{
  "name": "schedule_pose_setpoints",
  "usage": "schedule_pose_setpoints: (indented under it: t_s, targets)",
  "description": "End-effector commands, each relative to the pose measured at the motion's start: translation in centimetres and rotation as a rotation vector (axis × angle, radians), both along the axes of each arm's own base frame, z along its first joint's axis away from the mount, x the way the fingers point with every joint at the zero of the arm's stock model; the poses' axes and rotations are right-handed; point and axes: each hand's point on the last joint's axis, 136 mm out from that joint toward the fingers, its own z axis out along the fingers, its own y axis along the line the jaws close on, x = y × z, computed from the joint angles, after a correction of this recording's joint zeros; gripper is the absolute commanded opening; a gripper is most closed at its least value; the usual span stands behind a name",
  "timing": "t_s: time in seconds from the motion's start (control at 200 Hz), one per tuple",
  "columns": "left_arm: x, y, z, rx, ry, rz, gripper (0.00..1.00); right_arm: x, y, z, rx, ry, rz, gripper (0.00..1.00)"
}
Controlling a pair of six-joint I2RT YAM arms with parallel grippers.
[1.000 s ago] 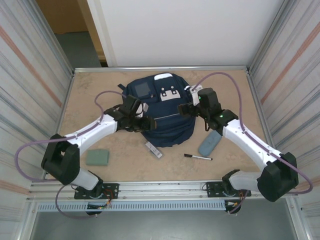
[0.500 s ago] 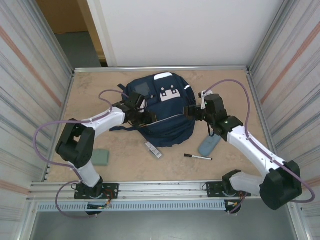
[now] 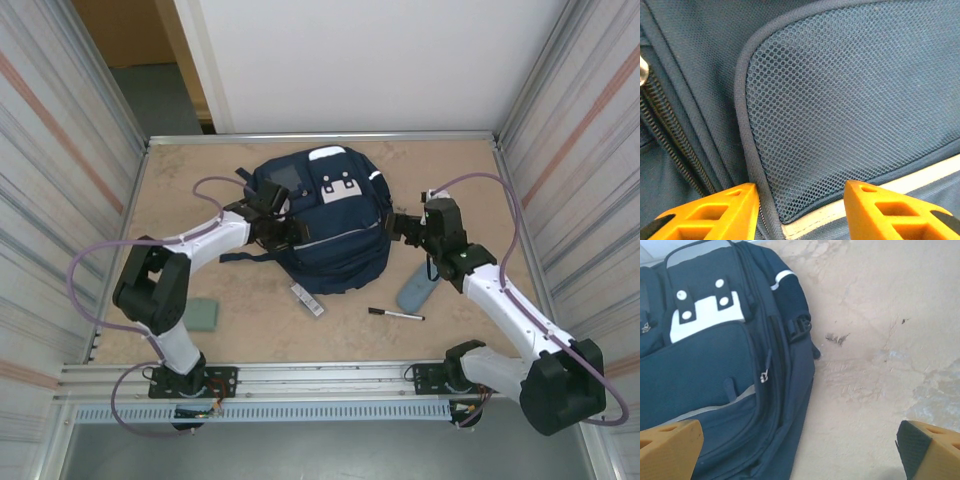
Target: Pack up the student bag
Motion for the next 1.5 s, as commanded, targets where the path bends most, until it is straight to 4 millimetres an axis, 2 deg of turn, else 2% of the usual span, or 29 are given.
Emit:
schedule_pose_setpoints:
  t_s: [0.0,0.271,0.401,0.486,0.591,0.681,0.762,0.872,0.957,1.032,1.127,1.228,1.333,1.498]
  targets:
    - [0.9,-2.5,0.7,-0.109,-0.007,-0.058,0.47,0.2,1.1,2.4,0.088,-0.074,0.036,1.00]
    - [0.2,0.2,-0.4,0.001,0.035,0.036,0.48,-0.3,2.3,1.1,0.107,-0.019,0.092,0.99]
    - [-0.4,0.7,-0.8,0.000,0.045,0.081,0.48,0.3,1.9,0.2,0.108,0.018,0.048,0.99]
    - [-0.3,-0.3,-0.5,-0.046,0.035,0.063,0.48,0.7,2.0,-0.4,0.112,0.099,0.033,0.98]
    - [0.3,-2.0,0.6,-0.118,0.008,0.011,0.45,1.6,3.9,-1.7,0.193,0.203,0.103,0.89]
    - [1.0,-3.5,1.9,-0.152,-0.043,-0.042,0.42,3.1,5.0,-3.3,0.261,0.279,0.146,0.82]
    - [1.5,-4.4,2.6,-0.174,-0.065,-0.081,0.40,4.5,4.6,-5.3,0.290,0.328,0.134,0.80]
    - [1.7,-4.5,2.8,-0.183,-0.070,-0.098,0.38,6.0,5.0,-7.4,0.329,0.388,0.167,0.76]
    - [1.8,-4.2,2.7,-0.205,-0.066,-0.089,0.37,6.3,6.0,-9.0,0.364,0.453,0.215,0.70]
    - [2.0,-3.7,2.4,-0.211,-0.061,-0.083,0.36,6.7,6.8,-9.5,0.392,0.475,0.246,0.60]
    - [2.1,-3.3,2.3,-0.218,-0.058,-0.078,0.36,6.8,7.7,-8.1,0.411,0.446,0.298,0.55]
    - [2.4,-3.6,3.1,-0.254,-0.066,-0.093,0.36,6.3,8.7,-6.0,0.389,0.395,0.360,0.54]
    - [3.1,-3.7,4.8,-0.272,-0.110,-0.093,0.36,6.1,10.4,-3.7,0.439,0.371,0.434,0.50]
    - [4.2,-3.8,8.1,-0.310,-0.160,-0.093,0.36,5.5,13.0,0.4,0.464,0.272,0.527,0.49]
